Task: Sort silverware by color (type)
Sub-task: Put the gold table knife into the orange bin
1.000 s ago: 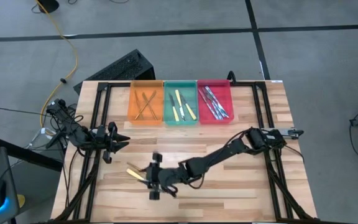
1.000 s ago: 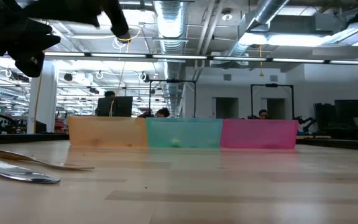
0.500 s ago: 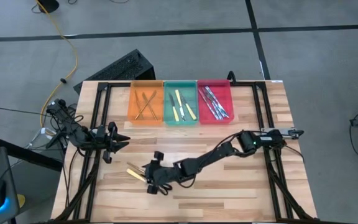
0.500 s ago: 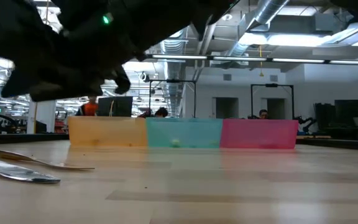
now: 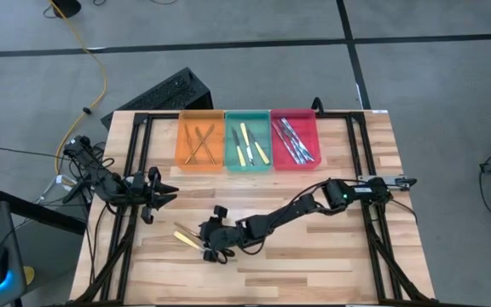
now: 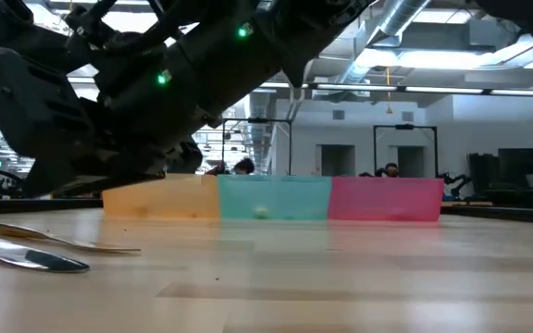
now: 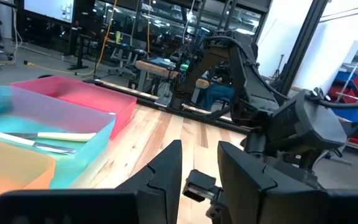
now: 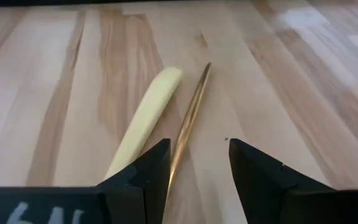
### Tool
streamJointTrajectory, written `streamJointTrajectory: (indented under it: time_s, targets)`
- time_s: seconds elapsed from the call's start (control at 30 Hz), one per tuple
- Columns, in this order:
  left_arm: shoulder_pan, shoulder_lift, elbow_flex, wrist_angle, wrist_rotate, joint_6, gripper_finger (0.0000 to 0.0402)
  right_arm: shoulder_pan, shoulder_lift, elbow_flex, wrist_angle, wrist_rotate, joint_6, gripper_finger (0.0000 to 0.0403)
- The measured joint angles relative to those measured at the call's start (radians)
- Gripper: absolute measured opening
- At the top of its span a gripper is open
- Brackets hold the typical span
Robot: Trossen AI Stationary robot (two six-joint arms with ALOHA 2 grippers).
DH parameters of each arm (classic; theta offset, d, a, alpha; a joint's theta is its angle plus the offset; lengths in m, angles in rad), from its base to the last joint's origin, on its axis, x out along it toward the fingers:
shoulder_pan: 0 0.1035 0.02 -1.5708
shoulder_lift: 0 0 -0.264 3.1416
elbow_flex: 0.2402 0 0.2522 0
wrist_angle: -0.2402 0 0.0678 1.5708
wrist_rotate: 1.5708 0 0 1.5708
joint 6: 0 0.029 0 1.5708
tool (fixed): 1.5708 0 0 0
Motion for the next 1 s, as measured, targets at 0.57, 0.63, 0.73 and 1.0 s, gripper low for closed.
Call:
streamJointTrajectory:
  time_s: [0.57,0.63,0.73,1.0]
  targets:
    - [0.000,0.000,0.000,0.000,0.002,0.000,0.0089,-0.014,0.000,0.000,0.002,-0.047,0.009,0.0187]
    - [0.000,0.000,0.000,0.000,0.002,0.000,0.0089,-0.015,0.000,0.000,-0.003,-0.047,0.025,0.0187]
    - [0.000,0.000,0.000,0.000,0.002,0.000,0.0089,-0.016,0.022,0.003,0.015,-0.047,0.032,0.0187]
    - [0.000,0.000,0.000,0.000,0.002,0.000,0.0089,-0.023,0.032,0.001,-0.005,-0.068,0.056,0.0187]
